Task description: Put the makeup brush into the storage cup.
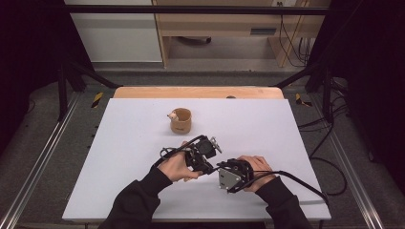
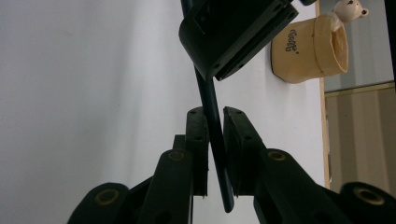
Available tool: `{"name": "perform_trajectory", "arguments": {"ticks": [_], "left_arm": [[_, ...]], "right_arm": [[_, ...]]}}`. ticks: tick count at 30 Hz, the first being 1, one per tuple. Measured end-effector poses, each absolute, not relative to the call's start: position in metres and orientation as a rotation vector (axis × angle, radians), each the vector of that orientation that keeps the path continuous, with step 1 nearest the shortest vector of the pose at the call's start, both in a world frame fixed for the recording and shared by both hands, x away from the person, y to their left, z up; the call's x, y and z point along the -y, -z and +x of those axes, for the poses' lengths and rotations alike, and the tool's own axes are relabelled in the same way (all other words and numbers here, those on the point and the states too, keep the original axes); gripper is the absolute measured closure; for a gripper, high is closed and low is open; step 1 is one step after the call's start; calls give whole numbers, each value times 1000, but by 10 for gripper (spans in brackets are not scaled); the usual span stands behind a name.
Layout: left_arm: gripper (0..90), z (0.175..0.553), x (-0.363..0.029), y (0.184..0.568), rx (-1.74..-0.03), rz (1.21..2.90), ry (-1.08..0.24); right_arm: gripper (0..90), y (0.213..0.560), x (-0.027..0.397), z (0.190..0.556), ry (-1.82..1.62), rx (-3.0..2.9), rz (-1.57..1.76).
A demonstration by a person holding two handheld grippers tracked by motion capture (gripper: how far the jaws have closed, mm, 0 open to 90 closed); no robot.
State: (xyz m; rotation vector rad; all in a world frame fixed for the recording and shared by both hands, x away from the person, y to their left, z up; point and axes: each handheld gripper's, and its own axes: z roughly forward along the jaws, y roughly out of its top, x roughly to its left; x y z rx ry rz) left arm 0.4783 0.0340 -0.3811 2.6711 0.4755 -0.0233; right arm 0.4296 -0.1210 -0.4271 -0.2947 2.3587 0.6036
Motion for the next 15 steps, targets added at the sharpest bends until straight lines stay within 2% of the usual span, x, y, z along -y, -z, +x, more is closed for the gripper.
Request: {"name": "perform_trajectory", "arguments": {"ticks": [13,15], "left_arm": [[812,478,-41,375,-454,2635,-2],[787,478,-42,374,-456,2625,-14]], "right_arm": [[850,425,122,429,-637,-2381,-274],[849,423,122,430,-634,-2378,-288]]}}
